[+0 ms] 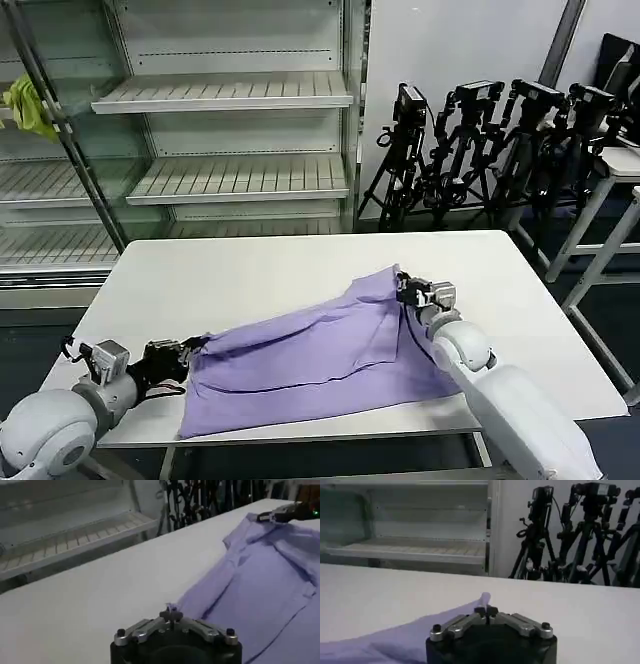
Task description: Fold and organize the clothes.
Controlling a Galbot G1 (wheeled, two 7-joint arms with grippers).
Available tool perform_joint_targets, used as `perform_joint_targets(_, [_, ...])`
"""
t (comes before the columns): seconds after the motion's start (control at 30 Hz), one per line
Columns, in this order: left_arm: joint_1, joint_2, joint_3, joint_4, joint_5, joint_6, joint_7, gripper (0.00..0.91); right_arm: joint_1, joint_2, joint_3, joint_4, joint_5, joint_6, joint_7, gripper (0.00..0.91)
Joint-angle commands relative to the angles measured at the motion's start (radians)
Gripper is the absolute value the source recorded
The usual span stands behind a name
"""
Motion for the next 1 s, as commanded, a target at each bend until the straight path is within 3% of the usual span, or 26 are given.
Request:
perform_joint_targets(0.03, [0.0,0.016,-0.007,-0.005,-0.007,-0.005,-0.001,0.05,-0.019,-0.051,0.004,0.097,0.018,0.001,-0.001,0.0])
perform_joint_targets(0.33, [0.0,0.032,-0.017,-0.016,-0.023,-0.006,-0.012,0.05,-0.066,-0.125,0.037,0.182,0.036,0.004,-0.006,0.0])
perform_joint_targets(0.63, [-0.031,0.05,-0.033,-0.001,-0.017,-0.021,-0.014,0.05,-0.076,-0.143,0.051,0.215,0.032,0.02,-0.009,0.0])
perform_joint_targets(1.0, [0.039,0.055,-0.051,-0.067,-0.077,0.011,-0.063,0.05,-0.123,-0.198,0.068,0.287,0.031,0.029,-0.009,0.0])
